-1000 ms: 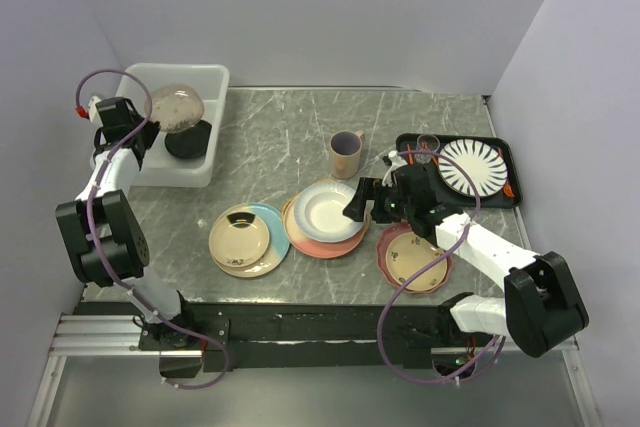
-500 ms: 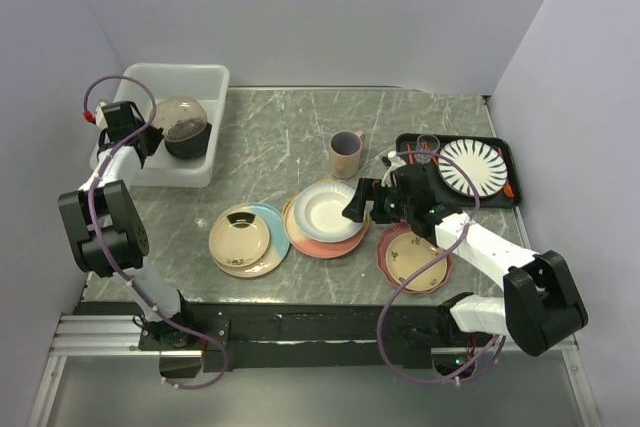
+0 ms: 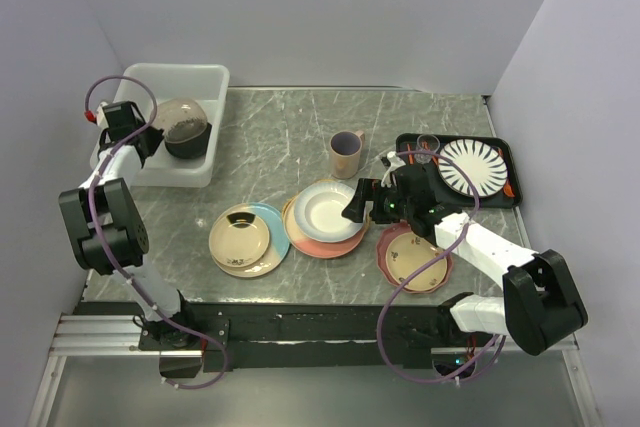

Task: Place the plates into the plastic bin on the countertop
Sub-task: Place the plate in the plastic bin.

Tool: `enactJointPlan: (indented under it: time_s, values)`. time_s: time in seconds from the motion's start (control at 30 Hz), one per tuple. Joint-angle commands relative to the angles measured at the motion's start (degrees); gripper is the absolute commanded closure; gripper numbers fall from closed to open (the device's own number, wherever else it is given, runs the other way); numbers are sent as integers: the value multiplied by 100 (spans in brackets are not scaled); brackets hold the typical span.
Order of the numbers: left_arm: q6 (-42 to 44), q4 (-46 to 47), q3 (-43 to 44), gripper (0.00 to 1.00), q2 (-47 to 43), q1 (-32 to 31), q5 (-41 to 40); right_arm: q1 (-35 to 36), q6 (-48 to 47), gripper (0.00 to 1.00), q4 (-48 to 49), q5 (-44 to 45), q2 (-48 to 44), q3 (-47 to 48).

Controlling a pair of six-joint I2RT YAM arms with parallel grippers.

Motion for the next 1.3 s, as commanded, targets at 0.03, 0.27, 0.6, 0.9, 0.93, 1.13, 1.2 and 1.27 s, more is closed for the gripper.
enactJointPlan:
  time_s: [0.03, 0.27, 0.6, 0.9, 0.93, 1.13, 1.2, 1.27]
  values:
    - [152, 108, 317, 99, 271, 15, -7, 25, -61, 0, 226, -62, 41, 231]
    - [134, 187, 265, 99, 360, 23, -34, 25, -88, 0, 209, -70, 24, 240]
    - [178, 196, 229, 94, 315, 23, -42, 25, -158, 0, 103, 52, -29, 249]
    - [222, 337, 159, 72, 263, 15, 37, 34, -184, 0, 68, 105, -73, 231]
    - [222, 363, 133, 70, 219, 23, 63, 25, -184, 0, 59, 114, -82, 231]
    - [231, 442, -8, 20, 26, 15, 1, 34, -184, 0, 59, 132, -117, 214]
    - [222, 721, -139, 13, -97, 14, 37, 34, -184, 0, 59, 132, -126, 205]
    - [213, 890, -314, 6, -255, 15, 116, 25, -193, 0, 50, 132, -117, 205]
